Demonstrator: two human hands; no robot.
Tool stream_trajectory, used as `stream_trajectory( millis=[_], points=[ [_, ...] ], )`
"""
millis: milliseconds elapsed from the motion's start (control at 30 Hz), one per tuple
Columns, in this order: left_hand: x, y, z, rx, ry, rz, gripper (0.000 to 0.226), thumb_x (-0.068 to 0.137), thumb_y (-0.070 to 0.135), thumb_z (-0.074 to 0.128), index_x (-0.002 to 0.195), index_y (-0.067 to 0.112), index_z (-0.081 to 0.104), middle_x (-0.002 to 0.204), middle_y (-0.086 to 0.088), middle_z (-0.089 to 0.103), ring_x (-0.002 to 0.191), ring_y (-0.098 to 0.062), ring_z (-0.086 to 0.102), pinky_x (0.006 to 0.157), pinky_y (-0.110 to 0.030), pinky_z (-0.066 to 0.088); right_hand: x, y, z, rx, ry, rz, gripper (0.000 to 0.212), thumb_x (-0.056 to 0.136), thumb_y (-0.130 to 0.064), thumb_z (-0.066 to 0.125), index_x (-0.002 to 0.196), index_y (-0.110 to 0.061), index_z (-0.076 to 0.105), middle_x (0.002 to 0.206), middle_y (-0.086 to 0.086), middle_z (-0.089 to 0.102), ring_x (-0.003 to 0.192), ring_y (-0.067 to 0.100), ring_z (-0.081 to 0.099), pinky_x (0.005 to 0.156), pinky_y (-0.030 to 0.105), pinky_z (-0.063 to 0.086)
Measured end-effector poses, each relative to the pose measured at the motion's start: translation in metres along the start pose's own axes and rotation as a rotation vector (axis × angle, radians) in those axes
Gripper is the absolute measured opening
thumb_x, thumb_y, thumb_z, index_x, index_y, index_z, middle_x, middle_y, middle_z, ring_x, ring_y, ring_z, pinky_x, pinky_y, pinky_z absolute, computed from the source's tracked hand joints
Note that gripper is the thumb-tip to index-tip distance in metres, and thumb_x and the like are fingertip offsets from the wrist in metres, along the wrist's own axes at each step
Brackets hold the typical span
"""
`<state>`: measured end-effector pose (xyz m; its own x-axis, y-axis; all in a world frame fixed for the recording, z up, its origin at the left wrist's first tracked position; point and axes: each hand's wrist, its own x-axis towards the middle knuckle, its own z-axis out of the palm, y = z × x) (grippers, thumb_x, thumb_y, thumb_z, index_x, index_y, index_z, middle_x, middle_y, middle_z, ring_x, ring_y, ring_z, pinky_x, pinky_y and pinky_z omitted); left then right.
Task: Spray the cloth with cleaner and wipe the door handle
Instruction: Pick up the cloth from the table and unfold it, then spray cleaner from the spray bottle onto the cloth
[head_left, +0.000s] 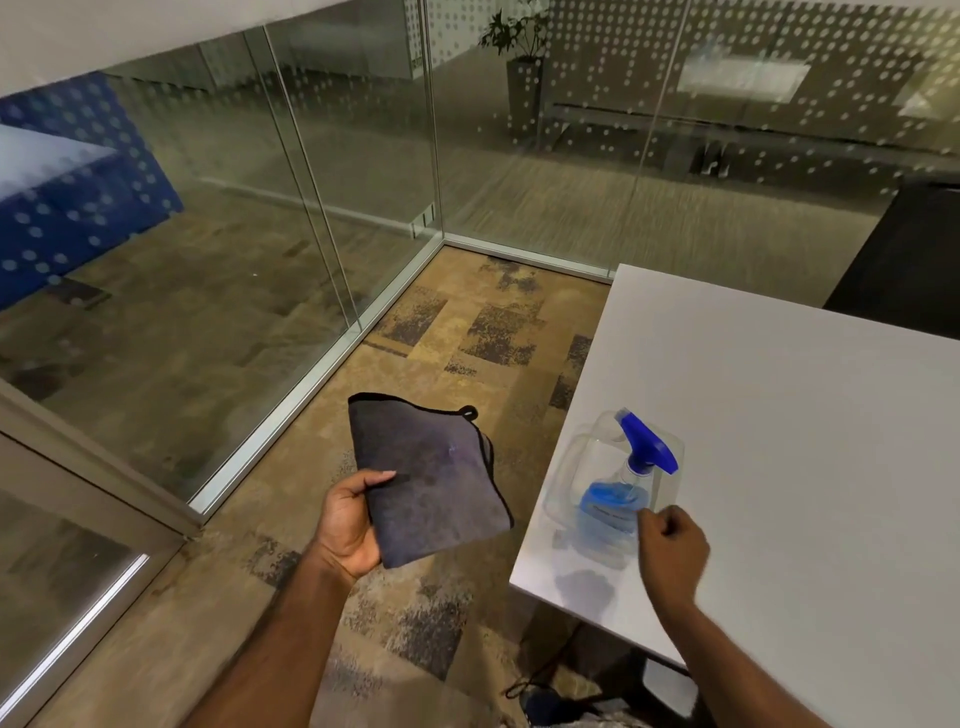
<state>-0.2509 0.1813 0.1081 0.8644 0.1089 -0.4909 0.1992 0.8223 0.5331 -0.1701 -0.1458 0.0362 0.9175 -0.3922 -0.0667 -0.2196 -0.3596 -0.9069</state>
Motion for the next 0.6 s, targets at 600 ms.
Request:
stream_trajectory(
  millis=[600],
  points=[
    [0.008,0.008,0.016,0.053,0.014,-0.021,0.037,0.083,0.021,0.060,0.116,0.003,0.064,0.104,-0.017,0.074,0.090,-0.033,0.075,0.072,-0.044,0.062,0.081,-0.016,0.020,0.124,-0.531,-0.229,0.050,0.084,0.000,0.073,0.130,-0.005,0.054,0.107,0.013,0.069,0.100,0.031,0.068,0.090,0.052,0.057]
  ],
)
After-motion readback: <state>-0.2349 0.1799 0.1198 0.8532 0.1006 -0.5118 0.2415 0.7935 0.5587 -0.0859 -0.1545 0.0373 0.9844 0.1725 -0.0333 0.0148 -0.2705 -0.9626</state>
